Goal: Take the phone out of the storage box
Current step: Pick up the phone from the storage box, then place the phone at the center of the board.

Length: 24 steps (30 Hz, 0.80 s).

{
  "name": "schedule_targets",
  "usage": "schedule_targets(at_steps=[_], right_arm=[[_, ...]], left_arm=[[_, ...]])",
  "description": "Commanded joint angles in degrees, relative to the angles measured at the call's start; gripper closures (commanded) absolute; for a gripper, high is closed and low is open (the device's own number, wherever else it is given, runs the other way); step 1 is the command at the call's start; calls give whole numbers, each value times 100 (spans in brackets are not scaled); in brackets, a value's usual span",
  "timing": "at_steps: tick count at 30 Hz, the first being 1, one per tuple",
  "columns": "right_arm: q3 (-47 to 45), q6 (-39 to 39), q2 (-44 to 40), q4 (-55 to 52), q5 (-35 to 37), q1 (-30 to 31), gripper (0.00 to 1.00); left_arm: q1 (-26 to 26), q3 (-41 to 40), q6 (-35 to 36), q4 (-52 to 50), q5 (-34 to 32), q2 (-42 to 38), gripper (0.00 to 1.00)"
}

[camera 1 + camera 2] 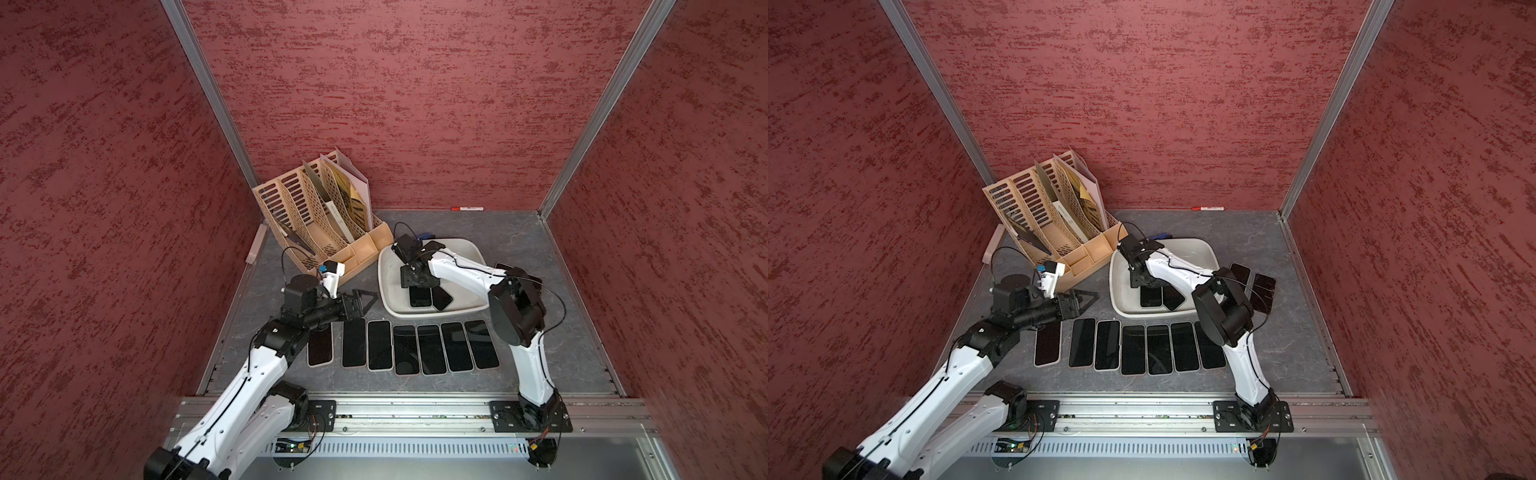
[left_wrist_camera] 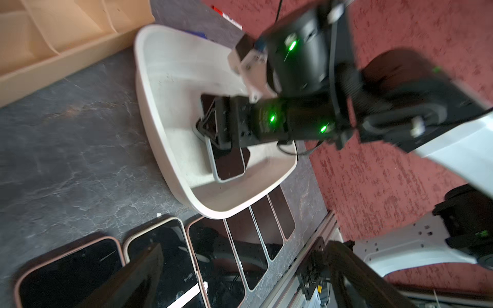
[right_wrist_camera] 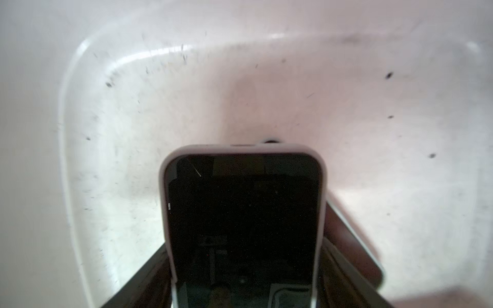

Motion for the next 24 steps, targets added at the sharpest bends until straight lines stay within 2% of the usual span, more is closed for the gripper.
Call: schedule_targets(at_steps=[1,6,12,18,24], right_arm=[[39,-63,-929,-80,-77,-376,39],[-347,-276,-1865,-303,-82,-1017,39],[-1377,-836,-3005,-793,-198,-2430,39],[-2484,-1431,-3799,-918,-287,-3698,40],[-2897,-1861,-3701,-831,-485,-4367,40]], left_arm=[[-689,350,227,634,-247,391,0],[-1592,789,411,1053,-424,1256,0],[-2220,1131,687,1525,-309,1929,0],[-2450,1146,655,2188,-145,2231,0],[-2494,1002,688,2308,-275,2147,0]])
